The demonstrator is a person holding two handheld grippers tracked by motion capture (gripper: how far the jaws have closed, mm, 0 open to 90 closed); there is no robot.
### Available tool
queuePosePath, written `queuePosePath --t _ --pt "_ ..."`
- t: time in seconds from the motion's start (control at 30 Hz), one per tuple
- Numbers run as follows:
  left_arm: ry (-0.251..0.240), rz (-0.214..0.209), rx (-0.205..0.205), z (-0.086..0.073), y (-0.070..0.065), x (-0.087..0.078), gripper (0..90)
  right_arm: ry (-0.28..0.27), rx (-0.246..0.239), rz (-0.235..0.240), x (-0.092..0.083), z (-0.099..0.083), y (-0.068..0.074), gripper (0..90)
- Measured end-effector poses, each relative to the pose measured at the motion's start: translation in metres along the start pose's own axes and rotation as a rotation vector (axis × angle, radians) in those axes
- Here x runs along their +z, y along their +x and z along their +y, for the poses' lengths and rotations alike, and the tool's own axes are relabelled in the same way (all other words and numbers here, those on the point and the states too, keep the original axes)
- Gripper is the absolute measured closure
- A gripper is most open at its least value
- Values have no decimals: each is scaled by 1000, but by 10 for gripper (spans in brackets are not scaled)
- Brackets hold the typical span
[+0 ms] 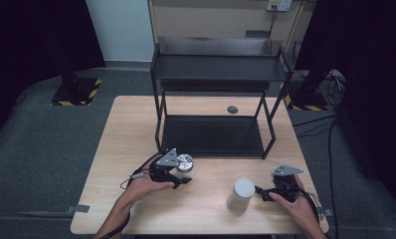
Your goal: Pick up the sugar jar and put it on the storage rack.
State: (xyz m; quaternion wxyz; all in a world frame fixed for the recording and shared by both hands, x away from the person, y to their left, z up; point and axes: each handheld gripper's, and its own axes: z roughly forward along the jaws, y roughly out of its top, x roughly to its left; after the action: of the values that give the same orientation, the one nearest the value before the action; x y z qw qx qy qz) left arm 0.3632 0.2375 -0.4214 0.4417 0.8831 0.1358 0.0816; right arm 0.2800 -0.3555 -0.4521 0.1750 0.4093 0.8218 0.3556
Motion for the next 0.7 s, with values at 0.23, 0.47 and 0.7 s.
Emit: queuePosePath --t 0.23,0.47,0.7 --pt "9 3 -4 8 7 -1 300 1 1 -1 1 1 0 10" --pt "11 3 12 21 13 -7 300 1 0 -2 1 1 1 10" --pt "19 19 33 41 17 -17 300 1 -1 -2 1 1 1 10"
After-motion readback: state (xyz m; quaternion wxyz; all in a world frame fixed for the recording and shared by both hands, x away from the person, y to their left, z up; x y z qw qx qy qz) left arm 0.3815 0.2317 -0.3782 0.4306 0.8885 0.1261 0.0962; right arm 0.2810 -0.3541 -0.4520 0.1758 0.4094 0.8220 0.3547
